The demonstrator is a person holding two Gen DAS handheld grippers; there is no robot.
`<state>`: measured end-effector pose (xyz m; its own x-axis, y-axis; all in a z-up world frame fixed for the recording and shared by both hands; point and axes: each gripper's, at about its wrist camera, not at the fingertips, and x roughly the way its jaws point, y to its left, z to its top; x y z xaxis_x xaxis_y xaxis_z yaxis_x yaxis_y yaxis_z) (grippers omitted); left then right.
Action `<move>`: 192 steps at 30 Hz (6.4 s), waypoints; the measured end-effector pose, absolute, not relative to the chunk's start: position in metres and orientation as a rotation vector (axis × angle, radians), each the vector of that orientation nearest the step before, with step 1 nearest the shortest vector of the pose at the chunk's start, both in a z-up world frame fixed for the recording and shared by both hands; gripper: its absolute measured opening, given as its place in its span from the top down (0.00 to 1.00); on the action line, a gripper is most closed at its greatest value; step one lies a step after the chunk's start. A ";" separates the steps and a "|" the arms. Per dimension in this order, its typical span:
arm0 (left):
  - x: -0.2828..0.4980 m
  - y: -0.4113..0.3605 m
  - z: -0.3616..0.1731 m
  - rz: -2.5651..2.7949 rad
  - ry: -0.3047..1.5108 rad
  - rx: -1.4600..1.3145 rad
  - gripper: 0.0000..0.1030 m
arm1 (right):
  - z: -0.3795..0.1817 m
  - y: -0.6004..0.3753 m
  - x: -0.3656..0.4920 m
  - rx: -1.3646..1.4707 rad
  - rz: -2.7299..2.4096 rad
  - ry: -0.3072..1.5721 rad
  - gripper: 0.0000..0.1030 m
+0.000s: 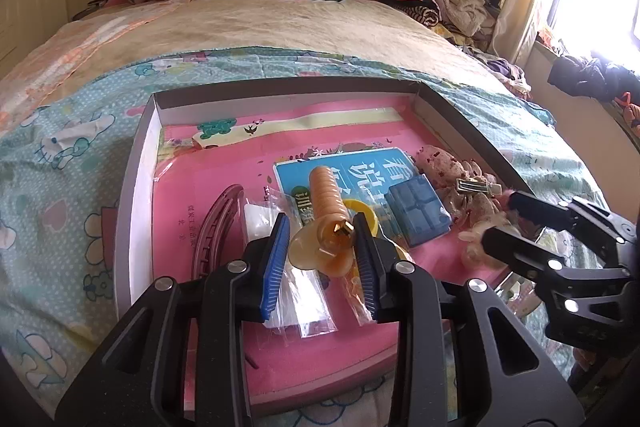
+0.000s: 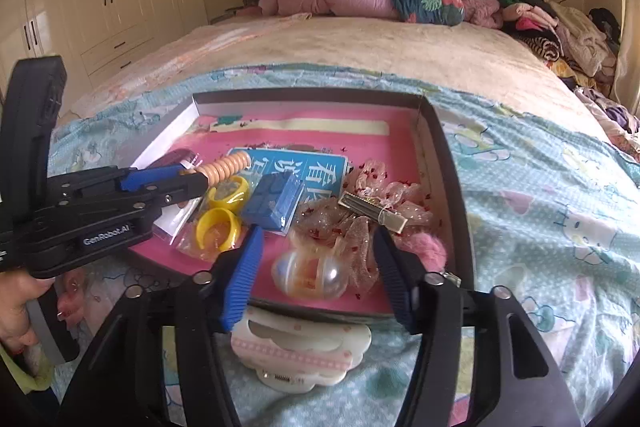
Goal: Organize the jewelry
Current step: 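Open the left tool over the box while the right releases the clear bottle, then move the left tool to the earring card while the right moves to the white claw clip, then grasp the earring card with the left tool while the right grasps the white-and-pink claw clip, then carry the earring card into the box with the left tool while the right carries the claw clip there, then open the left tool to drop the earring card while the right releases the claw clip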
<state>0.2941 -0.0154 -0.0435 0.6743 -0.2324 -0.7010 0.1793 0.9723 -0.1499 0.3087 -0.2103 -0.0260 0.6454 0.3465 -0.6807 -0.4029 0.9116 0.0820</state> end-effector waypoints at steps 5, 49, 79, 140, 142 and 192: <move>0.287 -0.016 -0.037 -0.226 0.785 -0.063 0.57 | -0.013 -0.219 0.292 -0.072 0.420 0.715 0.32; 0.162 -0.010 -0.039 -0.214 0.795 0.008 0.11 | -0.015 -0.229 0.210 -0.088 0.459 0.710 0.17; 0.179 -0.017 -0.072 -0.203 0.874 -0.042 0.15 | -0.060 -0.209 0.278 -0.025 0.429 0.871 0.30; 0.252 0.002 -0.002 -0.205 0.720 -0.074 0.45 | 0.011 -0.210 0.289 -0.107 0.443 0.669 0.34; 0.258 0.000 -0.005 -0.204 0.725 -0.072 0.45 | 0.010 -0.211 0.298 -0.105 0.430 0.675 0.34; 0.284 -0.008 -0.045 -0.179 0.809 -0.041 0.40 | -0.031 -0.216 0.330 -0.102 0.396 0.769 0.27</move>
<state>0.2836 -0.0084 -0.0452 0.6761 -0.1750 -0.7157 0.1434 0.9841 -0.1052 0.3299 -0.2165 -0.0309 0.6487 0.3113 -0.6945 -0.3848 0.9214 0.0537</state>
